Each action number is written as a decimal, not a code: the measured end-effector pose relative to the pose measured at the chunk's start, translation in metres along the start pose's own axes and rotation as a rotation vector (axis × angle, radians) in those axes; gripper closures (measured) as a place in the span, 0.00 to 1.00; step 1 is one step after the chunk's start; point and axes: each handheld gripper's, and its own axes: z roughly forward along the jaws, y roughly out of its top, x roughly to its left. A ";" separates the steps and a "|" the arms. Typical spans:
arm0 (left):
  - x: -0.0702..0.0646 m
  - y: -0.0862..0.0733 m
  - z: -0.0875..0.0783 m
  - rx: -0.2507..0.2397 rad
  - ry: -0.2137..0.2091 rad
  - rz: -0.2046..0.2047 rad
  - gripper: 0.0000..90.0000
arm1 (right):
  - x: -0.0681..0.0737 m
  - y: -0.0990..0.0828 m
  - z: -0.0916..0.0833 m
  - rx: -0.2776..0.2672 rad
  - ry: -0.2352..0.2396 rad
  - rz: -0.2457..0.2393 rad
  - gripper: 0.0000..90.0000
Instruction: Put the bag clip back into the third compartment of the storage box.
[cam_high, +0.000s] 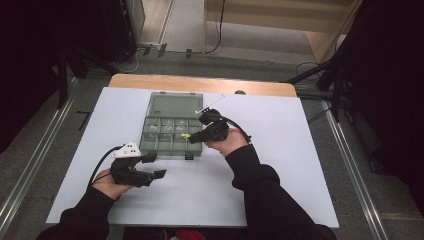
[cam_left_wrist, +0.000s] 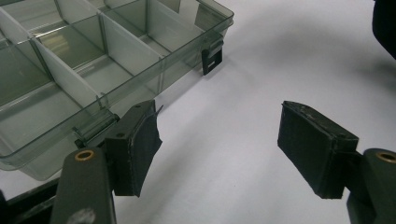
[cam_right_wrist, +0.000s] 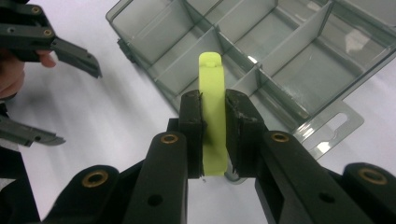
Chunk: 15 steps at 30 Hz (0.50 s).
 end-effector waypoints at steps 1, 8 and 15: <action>0.000 0.000 0.000 0.000 0.000 0.000 0.32 | 0.000 0.001 0.000 0.001 -0.001 0.004 0.88; 0.001 0.000 0.000 0.003 0.000 0.000 0.32 | -0.002 0.010 0.002 -0.008 -0.011 0.021 0.88; 0.001 -0.001 0.000 0.004 0.001 -0.001 0.32 | -0.001 0.019 0.005 -0.010 -0.028 0.026 0.88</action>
